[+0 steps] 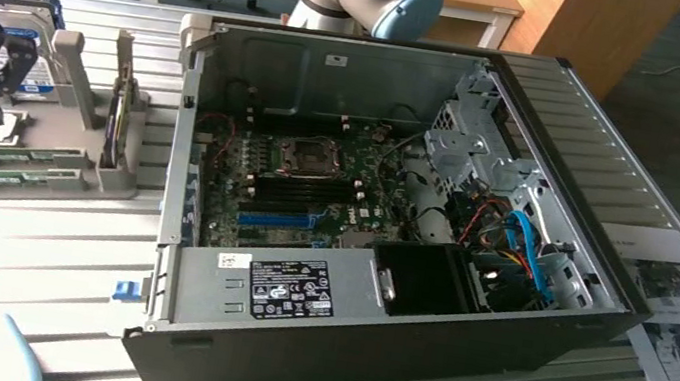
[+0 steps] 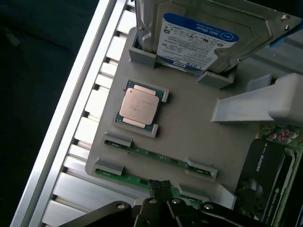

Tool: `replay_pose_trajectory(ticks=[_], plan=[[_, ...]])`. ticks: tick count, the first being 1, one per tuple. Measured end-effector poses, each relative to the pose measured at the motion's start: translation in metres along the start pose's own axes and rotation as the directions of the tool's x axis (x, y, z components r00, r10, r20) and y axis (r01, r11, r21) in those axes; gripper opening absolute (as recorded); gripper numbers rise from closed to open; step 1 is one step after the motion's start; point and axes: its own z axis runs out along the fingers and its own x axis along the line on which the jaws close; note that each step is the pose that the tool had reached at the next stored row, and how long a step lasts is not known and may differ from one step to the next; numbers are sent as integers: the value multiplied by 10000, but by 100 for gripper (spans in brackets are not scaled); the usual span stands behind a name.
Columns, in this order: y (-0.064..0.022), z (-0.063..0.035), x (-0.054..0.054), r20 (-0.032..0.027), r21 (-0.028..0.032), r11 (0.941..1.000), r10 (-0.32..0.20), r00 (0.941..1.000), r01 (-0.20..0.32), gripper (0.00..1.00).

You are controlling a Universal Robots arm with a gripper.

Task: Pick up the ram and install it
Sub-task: 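Pick up the ram and move it above insertion slot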

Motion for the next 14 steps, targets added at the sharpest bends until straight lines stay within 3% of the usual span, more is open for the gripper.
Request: replay_pose_trajectory(ticks=[3,7,11,14], plan=[[0,0,0,-24,-12,9984,-560,9984,560,9],[0,1,0,-52,-29,9918,-1277,9918,1277,9],[0,3,0,-81,-49,9800,-1991,9800,1990,9],[0,5,0,-101,-65,9674,-2532,9674,2531,9]])
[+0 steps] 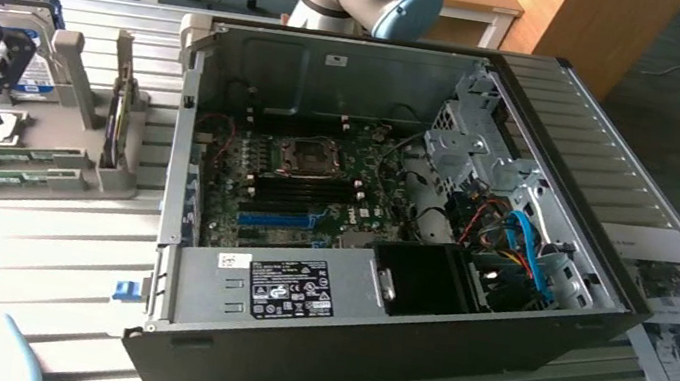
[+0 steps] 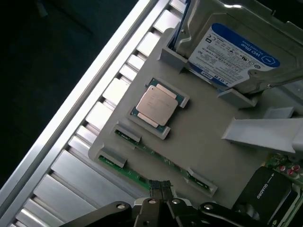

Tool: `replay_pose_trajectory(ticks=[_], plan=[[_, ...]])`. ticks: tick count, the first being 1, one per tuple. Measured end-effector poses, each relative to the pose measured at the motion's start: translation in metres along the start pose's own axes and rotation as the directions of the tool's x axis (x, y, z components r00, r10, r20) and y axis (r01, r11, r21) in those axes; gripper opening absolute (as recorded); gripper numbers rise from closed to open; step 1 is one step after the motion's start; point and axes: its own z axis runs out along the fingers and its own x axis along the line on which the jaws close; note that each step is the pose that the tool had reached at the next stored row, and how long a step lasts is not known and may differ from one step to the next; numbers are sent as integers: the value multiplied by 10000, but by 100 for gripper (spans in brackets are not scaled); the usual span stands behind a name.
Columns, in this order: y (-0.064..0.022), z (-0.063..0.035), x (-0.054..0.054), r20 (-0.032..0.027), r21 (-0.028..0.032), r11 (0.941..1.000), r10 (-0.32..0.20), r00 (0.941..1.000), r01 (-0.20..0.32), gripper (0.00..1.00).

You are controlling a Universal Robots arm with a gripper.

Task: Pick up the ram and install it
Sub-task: 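Pick up the ram and move it above insertion slot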

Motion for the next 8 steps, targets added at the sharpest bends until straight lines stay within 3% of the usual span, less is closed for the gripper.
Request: replay_pose_trajectory(ticks=[4,8], plan=[[0,3,0,-30,-16,9973,-729,9973,729,9],[0,6,0,-59,-34,9895,-1443,9895,1443,9]])
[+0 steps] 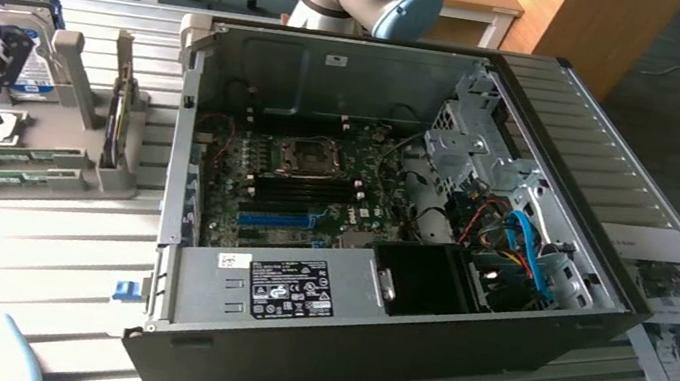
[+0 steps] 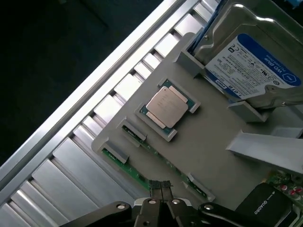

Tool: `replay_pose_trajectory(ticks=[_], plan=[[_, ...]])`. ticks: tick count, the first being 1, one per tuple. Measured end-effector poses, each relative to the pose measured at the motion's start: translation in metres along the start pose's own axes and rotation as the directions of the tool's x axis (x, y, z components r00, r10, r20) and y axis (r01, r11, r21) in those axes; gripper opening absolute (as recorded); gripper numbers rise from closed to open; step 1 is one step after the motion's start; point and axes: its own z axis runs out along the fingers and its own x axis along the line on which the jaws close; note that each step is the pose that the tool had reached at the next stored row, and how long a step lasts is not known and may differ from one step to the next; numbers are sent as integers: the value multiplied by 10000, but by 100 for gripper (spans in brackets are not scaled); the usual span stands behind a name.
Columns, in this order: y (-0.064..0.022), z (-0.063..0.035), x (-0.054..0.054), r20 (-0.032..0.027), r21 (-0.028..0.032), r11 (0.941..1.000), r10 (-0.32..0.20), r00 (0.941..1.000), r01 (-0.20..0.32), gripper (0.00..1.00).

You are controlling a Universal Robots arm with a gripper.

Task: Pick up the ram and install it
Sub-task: 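Pick up the ram and move it above insertion slot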

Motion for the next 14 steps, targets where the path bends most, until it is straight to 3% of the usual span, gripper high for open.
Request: replay_pose_trajectory(ticks=[3,7,11,14], plan=[[0,3,0,-23,-12,9985,-538,9985,538,9],[0,7,0,-52,-29,9918,-1275,9918,1275,9],[0,10,0,-80,-49,9801,-1985,9801,1985,9],[-1,14,0,-100,-66,9677,-2520,9677,2520,9]])
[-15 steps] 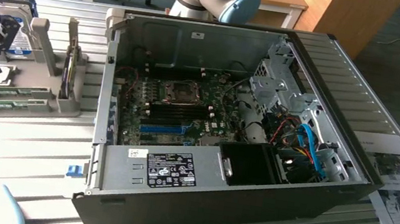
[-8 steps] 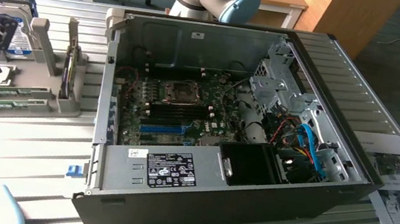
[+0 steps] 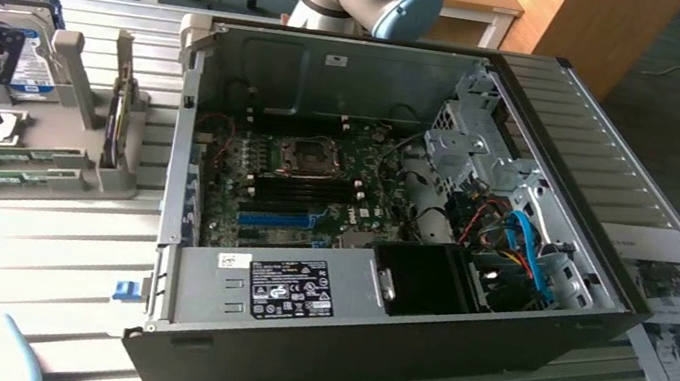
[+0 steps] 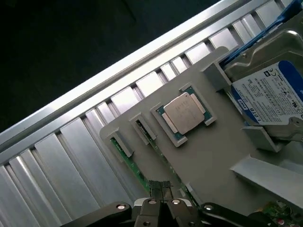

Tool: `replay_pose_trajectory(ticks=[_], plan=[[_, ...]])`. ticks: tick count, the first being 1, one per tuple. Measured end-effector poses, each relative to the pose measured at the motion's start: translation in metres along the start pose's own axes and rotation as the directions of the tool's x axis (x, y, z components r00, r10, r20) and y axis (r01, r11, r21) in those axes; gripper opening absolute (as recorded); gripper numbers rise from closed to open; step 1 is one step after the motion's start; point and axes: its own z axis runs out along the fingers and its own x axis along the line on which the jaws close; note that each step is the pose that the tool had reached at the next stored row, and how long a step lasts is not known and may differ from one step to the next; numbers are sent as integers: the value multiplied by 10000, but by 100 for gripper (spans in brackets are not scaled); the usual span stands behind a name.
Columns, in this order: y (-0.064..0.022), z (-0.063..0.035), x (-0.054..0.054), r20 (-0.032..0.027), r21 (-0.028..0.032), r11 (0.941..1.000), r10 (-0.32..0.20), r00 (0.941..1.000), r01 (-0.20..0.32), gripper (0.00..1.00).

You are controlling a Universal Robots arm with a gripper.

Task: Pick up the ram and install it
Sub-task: 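Pick up the ram and move it above insertion slot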

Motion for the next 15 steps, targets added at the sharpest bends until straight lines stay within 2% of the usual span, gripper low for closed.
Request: replay_pose_trajectory(ticks=[4,7,11,15], plan=[[-1,5,0,-30,-15,9974,-719,9974,719,9],[-1,10,0,-52,-28,9919,-1266,9919,1266,9],[-1,18,0,-80,-48,9803,-1975,9803,1974,9],[-1,25,1,-108,-70,9630,-2695,9629,2694,9]])
